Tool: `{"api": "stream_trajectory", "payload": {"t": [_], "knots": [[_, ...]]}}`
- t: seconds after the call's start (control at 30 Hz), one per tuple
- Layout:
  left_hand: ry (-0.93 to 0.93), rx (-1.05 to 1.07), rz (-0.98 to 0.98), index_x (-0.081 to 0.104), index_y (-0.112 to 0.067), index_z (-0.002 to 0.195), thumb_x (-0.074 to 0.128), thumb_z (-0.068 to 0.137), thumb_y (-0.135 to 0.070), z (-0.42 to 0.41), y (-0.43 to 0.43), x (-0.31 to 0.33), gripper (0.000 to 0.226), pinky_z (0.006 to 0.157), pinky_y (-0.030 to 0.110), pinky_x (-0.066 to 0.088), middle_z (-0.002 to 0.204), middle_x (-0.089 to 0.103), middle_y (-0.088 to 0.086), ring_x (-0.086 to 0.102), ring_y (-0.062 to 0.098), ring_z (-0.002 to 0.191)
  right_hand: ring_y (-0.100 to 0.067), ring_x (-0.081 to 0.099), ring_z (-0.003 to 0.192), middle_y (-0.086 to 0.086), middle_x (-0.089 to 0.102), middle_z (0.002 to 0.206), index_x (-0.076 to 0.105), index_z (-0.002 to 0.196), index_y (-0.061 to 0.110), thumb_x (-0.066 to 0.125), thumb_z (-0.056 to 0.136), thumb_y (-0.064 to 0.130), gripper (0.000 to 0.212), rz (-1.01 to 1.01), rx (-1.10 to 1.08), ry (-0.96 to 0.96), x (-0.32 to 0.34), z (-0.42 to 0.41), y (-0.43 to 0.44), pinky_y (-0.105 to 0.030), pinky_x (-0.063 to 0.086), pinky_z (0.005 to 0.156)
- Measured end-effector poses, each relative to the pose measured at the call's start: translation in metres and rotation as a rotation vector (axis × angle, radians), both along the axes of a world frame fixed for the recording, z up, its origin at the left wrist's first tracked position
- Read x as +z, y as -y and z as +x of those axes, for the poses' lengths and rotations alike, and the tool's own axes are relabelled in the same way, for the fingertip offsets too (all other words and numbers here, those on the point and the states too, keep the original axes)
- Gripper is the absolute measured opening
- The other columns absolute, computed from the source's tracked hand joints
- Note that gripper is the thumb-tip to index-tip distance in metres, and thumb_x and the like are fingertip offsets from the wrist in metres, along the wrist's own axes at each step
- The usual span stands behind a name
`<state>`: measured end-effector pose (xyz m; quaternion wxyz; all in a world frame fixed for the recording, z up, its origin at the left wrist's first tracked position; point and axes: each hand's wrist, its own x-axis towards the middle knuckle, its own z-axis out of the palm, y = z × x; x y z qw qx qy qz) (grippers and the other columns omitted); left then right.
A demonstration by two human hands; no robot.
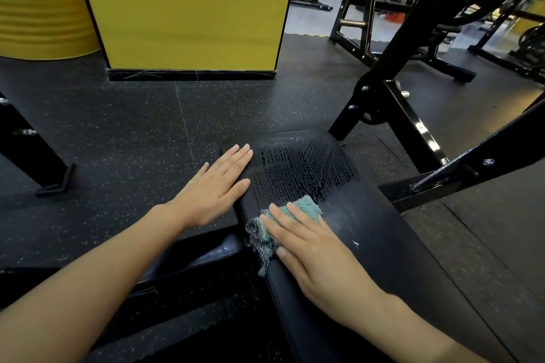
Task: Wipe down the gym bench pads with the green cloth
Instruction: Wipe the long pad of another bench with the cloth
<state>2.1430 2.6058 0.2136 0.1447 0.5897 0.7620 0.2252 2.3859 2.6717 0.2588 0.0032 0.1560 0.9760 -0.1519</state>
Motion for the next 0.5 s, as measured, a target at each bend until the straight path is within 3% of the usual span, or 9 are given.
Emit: {"api": "stream_trajectory", "payload": {"t": [0.1, 0.2, 0.27, 0.5], "knots": [[0.004, 0.005, 0.007, 0.000, -0.037, 0.158, 0.001, 0.084, -0.071, 0.000, -0.001, -0.002, 0.081, 0.121, 0.043, -0.001, 0.160, -0.012, -0.030, -0.020, -0.014, 0.142, 0.002, -0.009, 0.147, 0.026, 0.006, 0.160, 0.017, 0.153, 0.041, 0.003, 0.092, 0.051, 0.064, -0.021, -0.018, 0.041, 0.001, -0.003, -0.001, -0.031, -0.002, 0.119], [0.005, 0.003, 0.012, -0.001, -0.037, 0.157, 0.001, 0.085, -0.070, 0.000, -0.001, -0.003, 0.079, 0.121, 0.044, 0.000, 0.160, -0.012, -0.031, -0.020, -0.014, 0.142, -0.005, 0.000, 0.150, 0.019, 0.015, 0.160, 0.024, 0.153, 0.036, 0.020, 0.101, 0.039, 0.052, -0.053, -0.038, 0.015, -0.001, -0.023, -0.009, -0.042, 0.006, 0.123], [0.004, 0.005, 0.016, -0.001, -0.037, 0.157, 0.001, 0.085, -0.070, -0.001, -0.001, -0.003, 0.079, 0.121, 0.044, 0.001, 0.159, -0.013, -0.031, -0.020, -0.014, 0.142, -0.011, 0.005, 0.151, 0.014, 0.020, 0.161, 0.027, 0.152, 0.032, 0.021, 0.099, 0.035, 0.054, -0.038, -0.049, -0.018, -0.004, -0.039, -0.016, -0.047, 0.010, 0.122], [-0.026, 0.018, -0.017, 0.001, -0.035, 0.158, 0.004, 0.095, -0.069, 0.001, 0.000, 0.000, 0.072, 0.123, 0.045, 0.002, 0.160, -0.011, -0.029, -0.018, -0.011, 0.144, -0.015, 0.006, 0.151, 0.009, 0.019, 0.162, 0.024, 0.154, 0.032, 0.032, 0.107, 0.026, 0.048, 0.002, -0.056, -0.030, -0.002, -0.057, -0.023, -0.043, 0.006, 0.122]]}}
